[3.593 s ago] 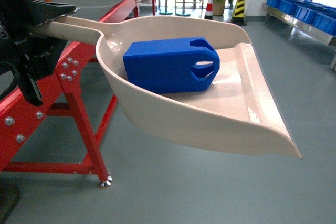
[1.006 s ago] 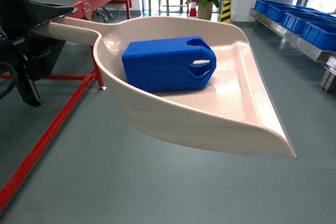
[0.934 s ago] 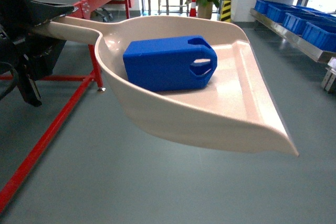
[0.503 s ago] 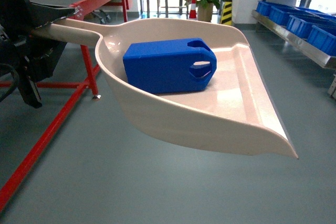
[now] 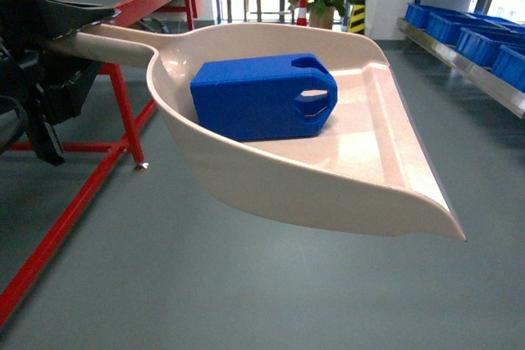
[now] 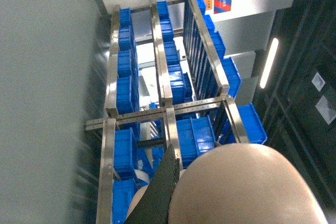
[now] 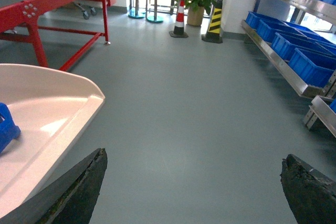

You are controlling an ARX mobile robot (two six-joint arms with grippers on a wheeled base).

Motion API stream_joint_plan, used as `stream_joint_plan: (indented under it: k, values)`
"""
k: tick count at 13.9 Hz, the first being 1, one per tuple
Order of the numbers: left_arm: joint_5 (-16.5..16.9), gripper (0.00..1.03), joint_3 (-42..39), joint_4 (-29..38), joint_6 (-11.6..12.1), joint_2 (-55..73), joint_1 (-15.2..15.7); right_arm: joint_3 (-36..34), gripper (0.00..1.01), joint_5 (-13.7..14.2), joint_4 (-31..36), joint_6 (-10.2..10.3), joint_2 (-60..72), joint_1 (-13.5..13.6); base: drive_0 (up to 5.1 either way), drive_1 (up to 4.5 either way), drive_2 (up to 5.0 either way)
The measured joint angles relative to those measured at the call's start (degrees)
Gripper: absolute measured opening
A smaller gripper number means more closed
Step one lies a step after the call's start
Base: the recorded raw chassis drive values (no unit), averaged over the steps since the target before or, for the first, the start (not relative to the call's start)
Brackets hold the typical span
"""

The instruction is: Place part in tray to right shelf

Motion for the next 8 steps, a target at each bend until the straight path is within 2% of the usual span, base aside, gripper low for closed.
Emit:
stream_joint_plan:
  k: [8]
  values:
    - [0.15, 0.14, 0.02, 0.02, 0.0, 0.0, 0.0, 0.0, 0.98, 0.02, 0.04, 0.02, -0.07, 0.0, 0.0, 4.35, -4.3]
